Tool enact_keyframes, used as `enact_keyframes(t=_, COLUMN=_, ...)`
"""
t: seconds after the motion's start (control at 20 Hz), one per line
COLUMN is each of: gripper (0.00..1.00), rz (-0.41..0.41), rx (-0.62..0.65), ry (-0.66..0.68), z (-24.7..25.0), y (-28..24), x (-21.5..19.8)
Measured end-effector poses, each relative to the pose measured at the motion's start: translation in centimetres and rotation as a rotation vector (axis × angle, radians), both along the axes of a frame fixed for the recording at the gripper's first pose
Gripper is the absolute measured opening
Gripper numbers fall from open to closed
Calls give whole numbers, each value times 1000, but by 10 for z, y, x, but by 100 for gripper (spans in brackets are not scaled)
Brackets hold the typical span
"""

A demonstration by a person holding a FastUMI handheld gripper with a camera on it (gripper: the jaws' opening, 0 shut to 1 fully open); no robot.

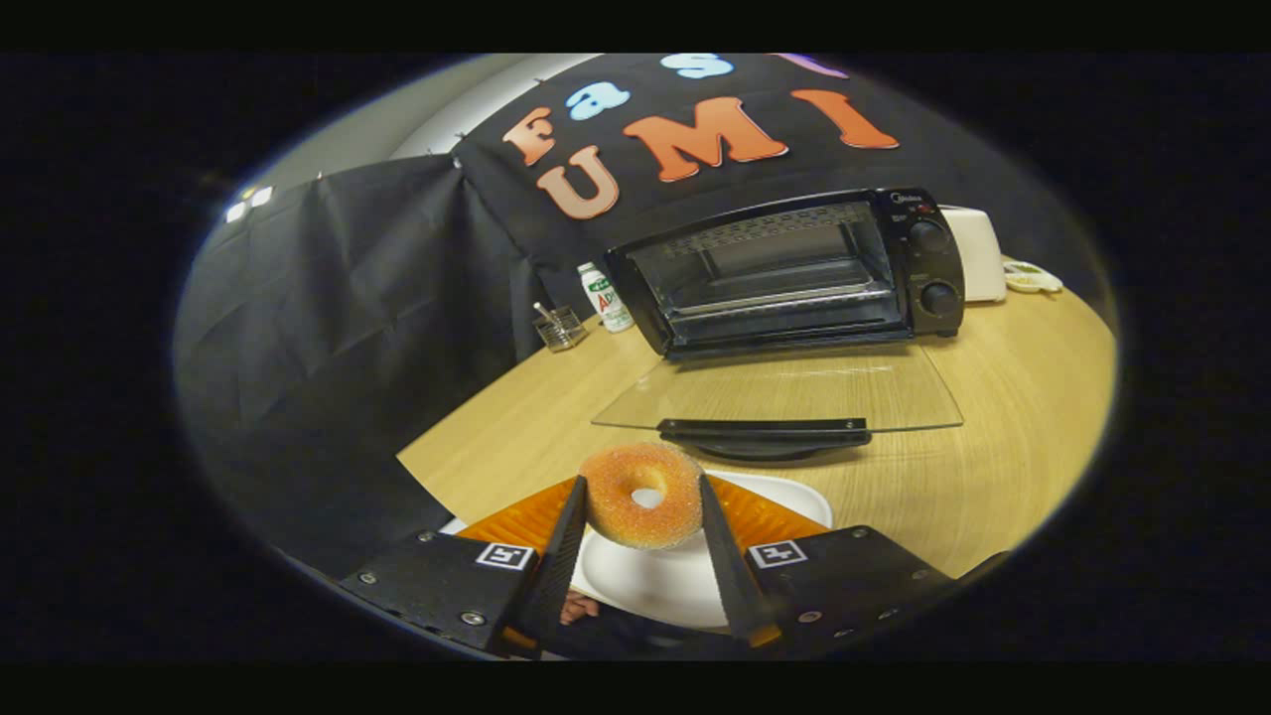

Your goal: Open the toaster oven, put the food inside, and close the toaster oven door.

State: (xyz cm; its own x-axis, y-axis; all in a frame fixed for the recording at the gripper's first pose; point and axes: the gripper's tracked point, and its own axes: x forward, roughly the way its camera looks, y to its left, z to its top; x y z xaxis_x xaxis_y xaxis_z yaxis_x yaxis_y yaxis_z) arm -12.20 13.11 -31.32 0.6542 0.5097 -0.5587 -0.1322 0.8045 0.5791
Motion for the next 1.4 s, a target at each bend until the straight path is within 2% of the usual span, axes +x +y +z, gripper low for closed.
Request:
enact_keyframes(t=0.1, gripper=64, rz=-53, rx=82, ry=1, z=9, y=1, x=19)
enact_keyframes(t=0.35, gripper=64, rz=-158, rx=170, ry=-40, z=30, y=-9, x=68)
enact_keyframes(t=0.6, gripper=63, rz=-303, rx=318, ry=-43, z=41, y=-25, x=119)
enact_keyframes(t=1.0, gripper=63, rz=-536, rx=318, ry=9, z=12, y=-59, x=186)
enact_keyframes(t=1.4, gripper=63, rz=-665, rx=319, ry=27, z=-14, y=-67, x=231)
